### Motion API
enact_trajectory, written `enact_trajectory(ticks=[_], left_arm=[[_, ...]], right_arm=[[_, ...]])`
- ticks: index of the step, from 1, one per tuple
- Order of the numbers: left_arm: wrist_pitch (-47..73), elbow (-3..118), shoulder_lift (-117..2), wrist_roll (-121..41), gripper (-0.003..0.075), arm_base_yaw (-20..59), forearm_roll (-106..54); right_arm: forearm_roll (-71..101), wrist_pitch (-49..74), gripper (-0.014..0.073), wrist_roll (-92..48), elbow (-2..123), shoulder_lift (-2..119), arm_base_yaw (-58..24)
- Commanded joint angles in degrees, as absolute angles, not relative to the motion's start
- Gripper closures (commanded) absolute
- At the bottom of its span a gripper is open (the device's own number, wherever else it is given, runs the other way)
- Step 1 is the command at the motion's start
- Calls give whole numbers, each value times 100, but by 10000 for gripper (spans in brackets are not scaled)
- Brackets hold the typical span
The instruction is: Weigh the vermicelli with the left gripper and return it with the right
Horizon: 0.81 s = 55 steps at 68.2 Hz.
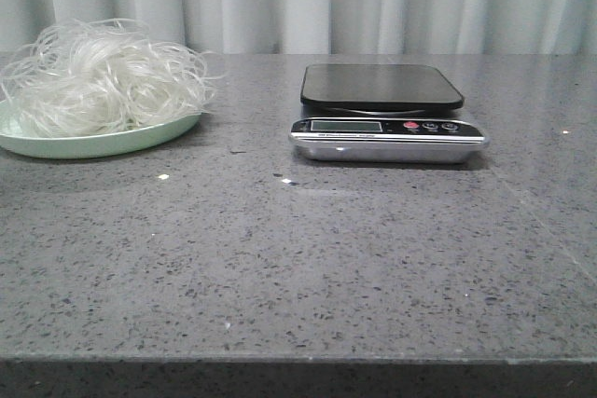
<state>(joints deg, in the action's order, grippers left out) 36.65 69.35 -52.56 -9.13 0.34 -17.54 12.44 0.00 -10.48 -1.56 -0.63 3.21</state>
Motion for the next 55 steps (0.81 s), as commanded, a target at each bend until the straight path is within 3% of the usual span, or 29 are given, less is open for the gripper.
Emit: enact_trajectory(ticks=[1,32,55], left_arm=[[3780,7359,-5915,-965,130,198,-2023],[3893,7594,-8235,-1631,130,1565,-1323],[3490,7594,-9064,-1631,132,1716,-792]], right_arm=[[1224,-352,442,-1083,-113,-153,359],[1224,-352,442,-1083,-113,-153,359],[1224,-353,442,-1083,-113,-153,359]])
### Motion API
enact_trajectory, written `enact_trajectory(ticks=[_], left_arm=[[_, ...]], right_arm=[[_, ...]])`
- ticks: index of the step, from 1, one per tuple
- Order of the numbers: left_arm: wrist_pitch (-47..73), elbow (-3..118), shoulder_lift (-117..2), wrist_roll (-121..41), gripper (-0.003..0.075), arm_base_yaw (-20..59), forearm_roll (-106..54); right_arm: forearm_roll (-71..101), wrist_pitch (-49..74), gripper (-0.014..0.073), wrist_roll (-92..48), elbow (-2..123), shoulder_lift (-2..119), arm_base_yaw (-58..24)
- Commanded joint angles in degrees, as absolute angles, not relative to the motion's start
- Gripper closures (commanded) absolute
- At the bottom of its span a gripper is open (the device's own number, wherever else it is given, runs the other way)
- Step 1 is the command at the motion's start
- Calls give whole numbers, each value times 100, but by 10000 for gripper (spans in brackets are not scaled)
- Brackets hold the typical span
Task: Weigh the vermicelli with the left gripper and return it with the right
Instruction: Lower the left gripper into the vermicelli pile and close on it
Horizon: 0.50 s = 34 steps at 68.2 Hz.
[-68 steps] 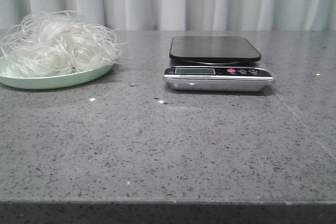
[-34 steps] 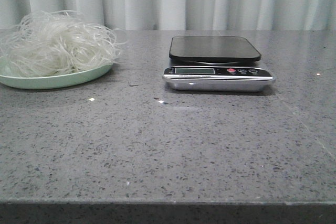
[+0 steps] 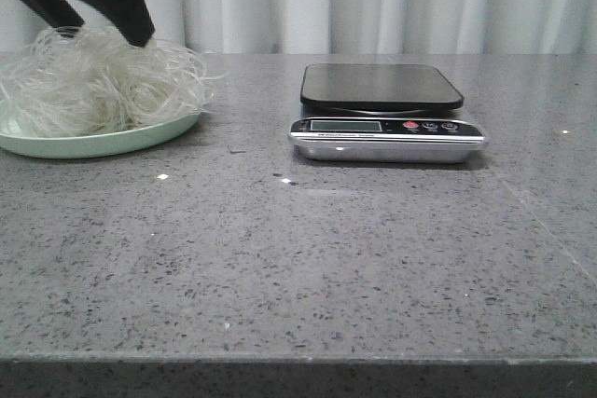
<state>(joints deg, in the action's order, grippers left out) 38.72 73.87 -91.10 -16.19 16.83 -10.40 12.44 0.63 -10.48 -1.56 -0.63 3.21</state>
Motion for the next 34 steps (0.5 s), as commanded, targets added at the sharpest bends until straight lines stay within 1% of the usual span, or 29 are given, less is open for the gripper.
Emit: enact_trajectory(ticks=[1,15,21,24,25,28,29,32,33,34], left_arm=[[3491,7594,-9113,-1631,132,1716,-747],[3477,7594,-9420,-1631,140,1716,-701],[3499,7594,-9492,-1631,178,1716,-736],[3502,7594,-9514,-1631,228,1716,-736],[3502,7594,-9514,-1631,228,1716,-736],[3522,7594,-9537,-1631,287,1716,-736],[3514,7594,-9536,-1631,296,1716,-736],[3525,7594,-9536,-1631,366,1716,-736],[3525,7594,-9536,-1631,377,1716,-736],[3525,7594,-9536,-1631,408,1716,-736]], right_arm=[[1224,-353,442,-1083,-113,-153,359],[1224,-333,442,-1083,-113,-153,359],[1224,-333,442,-1083,-113,-153,359],[1224,-326,442,-1083,-113,-153,359],[1224,-326,442,-1083,-113,-153,359],[1224,-321,442,-1083,-113,-153,359],[1224,-321,442,-1083,-113,-153,359],[1224,-321,442,-1083,-113,-153,359],[1224,-315,442,-1083,-113,-153,359],[1224,-315,442,-1083,-113,-153,359]])
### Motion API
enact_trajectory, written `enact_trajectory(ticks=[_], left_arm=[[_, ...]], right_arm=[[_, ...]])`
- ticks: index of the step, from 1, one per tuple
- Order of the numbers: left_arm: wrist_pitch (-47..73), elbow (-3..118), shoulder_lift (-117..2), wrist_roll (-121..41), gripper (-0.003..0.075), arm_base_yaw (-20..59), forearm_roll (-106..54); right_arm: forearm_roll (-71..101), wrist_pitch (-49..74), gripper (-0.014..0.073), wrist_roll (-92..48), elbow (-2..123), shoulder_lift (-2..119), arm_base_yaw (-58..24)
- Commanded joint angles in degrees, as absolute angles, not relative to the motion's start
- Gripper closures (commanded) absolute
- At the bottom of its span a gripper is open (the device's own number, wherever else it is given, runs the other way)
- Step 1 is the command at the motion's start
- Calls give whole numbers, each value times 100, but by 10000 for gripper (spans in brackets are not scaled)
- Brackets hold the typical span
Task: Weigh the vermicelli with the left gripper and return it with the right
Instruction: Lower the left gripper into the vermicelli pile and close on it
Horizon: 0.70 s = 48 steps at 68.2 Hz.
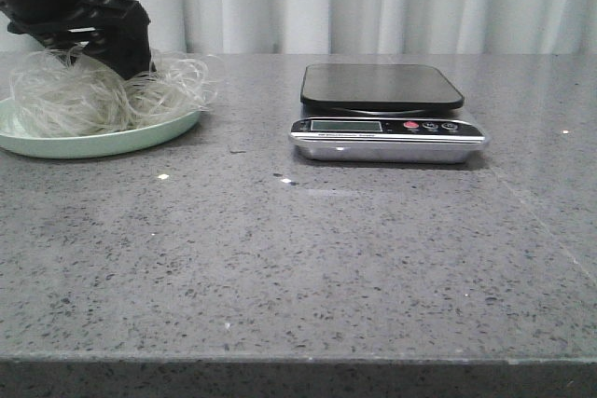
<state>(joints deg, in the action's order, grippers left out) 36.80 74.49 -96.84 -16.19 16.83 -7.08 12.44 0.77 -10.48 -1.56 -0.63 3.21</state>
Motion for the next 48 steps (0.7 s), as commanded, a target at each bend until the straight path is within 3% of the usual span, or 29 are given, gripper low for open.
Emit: enact_trajectory(ticks=[1,10,29,48], left_arm=[[3525,7594,-9536,-1631,419,1716,-736],[3527,7594,-9536,-1631,596,1705,-736],[3912,7795,-9525,-1631,575,1705,-736],[4972,8907,-9525,-1612,575,1705,-762]], right_arm=[[1224,-315,442,-1083,-113,-153,359],[1224,-315,442,-1083,-113,-153,359],[1224,-315,442,-1083,-113,-153,359],[1224,-315,442,-1083,-113,-153,359]])
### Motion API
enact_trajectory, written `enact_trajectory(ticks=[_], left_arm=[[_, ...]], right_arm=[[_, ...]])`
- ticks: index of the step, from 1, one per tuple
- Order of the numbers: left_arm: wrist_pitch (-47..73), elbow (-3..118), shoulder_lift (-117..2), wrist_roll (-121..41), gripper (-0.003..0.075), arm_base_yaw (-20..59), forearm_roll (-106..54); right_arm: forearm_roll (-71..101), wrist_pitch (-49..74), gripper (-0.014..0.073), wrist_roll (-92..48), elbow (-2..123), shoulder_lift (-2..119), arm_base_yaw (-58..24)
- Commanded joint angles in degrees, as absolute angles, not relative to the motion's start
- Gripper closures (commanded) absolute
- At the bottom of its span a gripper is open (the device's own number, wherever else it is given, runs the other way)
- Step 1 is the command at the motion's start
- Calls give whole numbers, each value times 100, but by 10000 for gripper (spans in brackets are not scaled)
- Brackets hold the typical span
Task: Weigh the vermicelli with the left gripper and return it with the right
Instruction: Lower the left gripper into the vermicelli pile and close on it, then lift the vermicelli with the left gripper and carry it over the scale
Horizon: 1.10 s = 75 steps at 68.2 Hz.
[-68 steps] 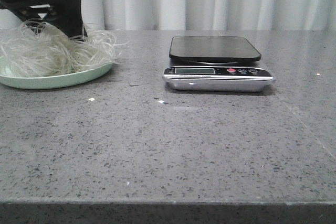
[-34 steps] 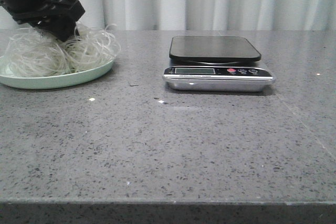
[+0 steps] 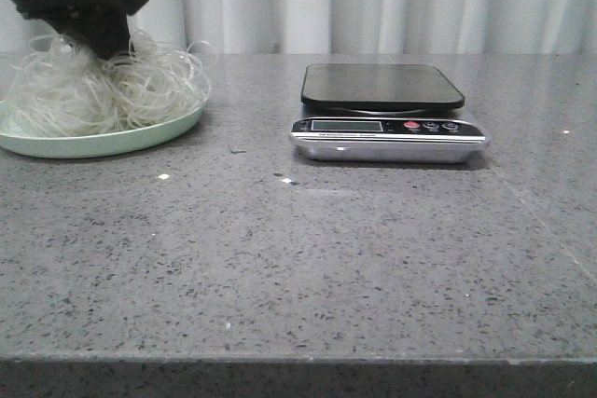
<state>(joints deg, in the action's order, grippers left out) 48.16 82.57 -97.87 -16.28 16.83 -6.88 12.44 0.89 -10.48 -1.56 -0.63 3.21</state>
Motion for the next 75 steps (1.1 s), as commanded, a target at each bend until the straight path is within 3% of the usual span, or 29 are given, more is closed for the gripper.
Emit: enact_trajectory(ticks=[1,24,60,75], left_arm=[[4997,8942,-9525,-1612,575,1705,-762],[5445,10560,-9525,-1612,575,1814,-1514],[3324,10819,-10065,-1634,575,3690,-1221],[2864,10819,-10608,-1634,575,4024,-947]], right_arm=[[1224,-315,442,-1083,-113,-153,359],[1224,-315,442,-1083,-113,-153,359],[1224,-315,442,-1083,-113,-153,359],[1224,-315,442,-1083,-113,-153,359]])
